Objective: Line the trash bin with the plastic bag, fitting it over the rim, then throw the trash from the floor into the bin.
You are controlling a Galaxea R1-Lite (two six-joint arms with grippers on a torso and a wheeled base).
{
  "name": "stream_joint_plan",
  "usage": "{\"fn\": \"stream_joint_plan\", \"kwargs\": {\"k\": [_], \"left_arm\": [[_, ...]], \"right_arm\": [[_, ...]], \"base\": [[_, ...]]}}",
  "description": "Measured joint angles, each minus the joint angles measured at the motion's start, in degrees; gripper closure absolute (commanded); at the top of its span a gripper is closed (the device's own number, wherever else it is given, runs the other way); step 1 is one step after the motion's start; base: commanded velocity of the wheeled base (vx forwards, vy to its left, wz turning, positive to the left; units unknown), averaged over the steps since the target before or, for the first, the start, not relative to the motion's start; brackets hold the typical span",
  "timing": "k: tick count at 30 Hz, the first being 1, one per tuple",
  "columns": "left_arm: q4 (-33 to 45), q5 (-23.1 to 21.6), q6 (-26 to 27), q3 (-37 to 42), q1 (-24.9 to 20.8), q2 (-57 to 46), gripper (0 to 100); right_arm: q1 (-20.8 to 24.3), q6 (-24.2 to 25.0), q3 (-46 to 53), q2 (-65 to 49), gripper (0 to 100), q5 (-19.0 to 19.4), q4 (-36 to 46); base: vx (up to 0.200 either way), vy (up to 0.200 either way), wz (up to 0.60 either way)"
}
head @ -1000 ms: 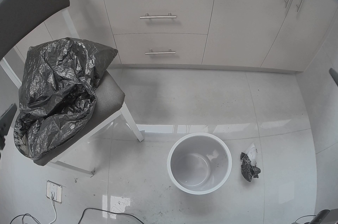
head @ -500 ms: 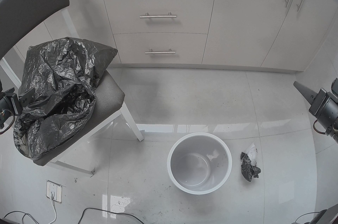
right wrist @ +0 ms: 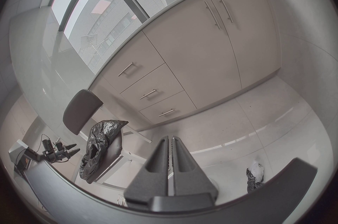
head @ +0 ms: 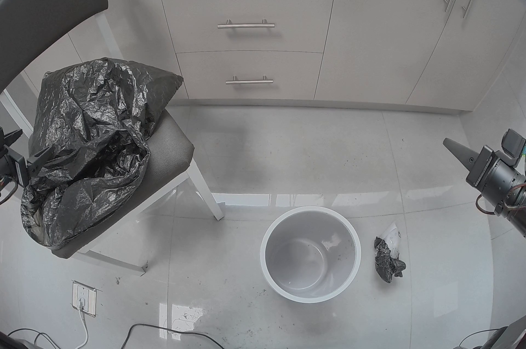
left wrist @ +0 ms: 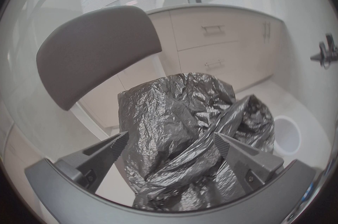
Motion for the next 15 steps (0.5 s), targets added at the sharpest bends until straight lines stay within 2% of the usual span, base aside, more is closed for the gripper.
{"fn": "stream_joint_plan", "kwargs": {"k": [6, 9, 15], "left_arm": [[0.06, 0.00, 13.49, 0.52, 1.35, 2.11, 0], [0.09, 0.00, 18.33, 0.88, 2.05, 3.16, 0], [0.12, -0.02, 20.57, 1.29, 1.91, 4.71, 0]], "right_arm": [[0.09, 1.49, -0.05, 0.72, 100, 0.04, -0.02], [0.16, 2.01, -0.11, 1.05, 100, 0.06, -0.02], [0.20, 2.30, -0.15, 1.40, 100, 0.06, -0.05]], "base": [[0.000, 0.000, 0.00], [0.000, 0.000, 0.00], [0.000, 0.000, 0.00]]}}
